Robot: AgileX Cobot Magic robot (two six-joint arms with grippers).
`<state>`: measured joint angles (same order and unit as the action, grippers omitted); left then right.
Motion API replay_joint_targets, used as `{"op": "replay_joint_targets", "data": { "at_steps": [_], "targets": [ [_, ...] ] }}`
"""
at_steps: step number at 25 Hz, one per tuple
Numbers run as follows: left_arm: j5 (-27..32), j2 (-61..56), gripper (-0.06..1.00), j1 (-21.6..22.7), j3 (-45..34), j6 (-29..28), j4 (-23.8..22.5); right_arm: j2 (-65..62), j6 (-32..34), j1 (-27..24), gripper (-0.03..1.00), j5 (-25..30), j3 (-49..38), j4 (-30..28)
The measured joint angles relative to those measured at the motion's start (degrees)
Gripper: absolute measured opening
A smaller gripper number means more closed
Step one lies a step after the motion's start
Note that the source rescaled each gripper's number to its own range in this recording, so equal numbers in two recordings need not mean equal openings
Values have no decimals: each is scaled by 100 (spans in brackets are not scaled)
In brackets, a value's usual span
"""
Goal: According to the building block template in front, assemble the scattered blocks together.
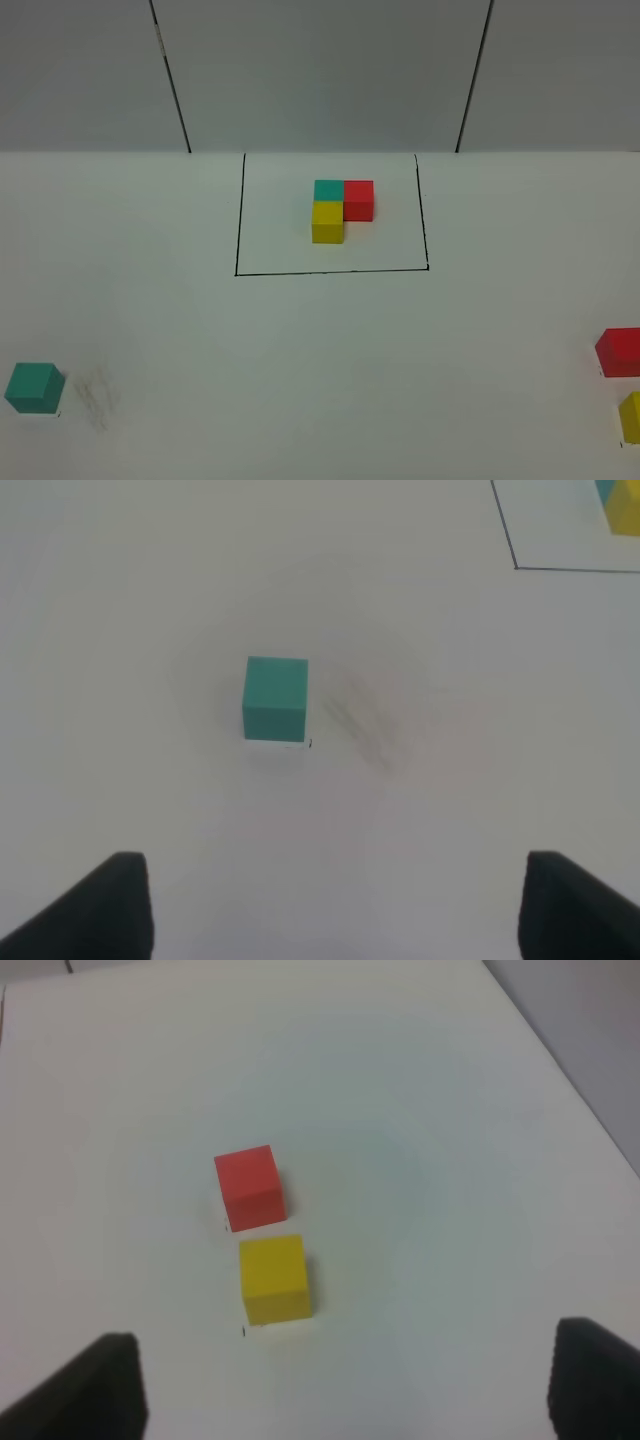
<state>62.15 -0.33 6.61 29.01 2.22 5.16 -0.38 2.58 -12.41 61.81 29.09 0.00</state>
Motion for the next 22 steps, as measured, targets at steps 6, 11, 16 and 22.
{"op": "replay_joint_targets", "data": {
  "at_steps": [6, 11, 16, 22],
  "targets": [
    [0, 0, 84, 0, 0, 0, 0, 0, 0, 0, 66, 0, 0, 0],
    [0, 0, 84, 0, 0, 0, 0, 0, 0, 0, 66, 0, 0, 0],
    [0, 0, 84, 0, 0, 0, 0, 0, 0, 0, 66, 0, 0, 0],
    [0, 0, 84, 0, 0, 0, 0, 0, 0, 0, 66, 0, 0, 0]
  ]
}}
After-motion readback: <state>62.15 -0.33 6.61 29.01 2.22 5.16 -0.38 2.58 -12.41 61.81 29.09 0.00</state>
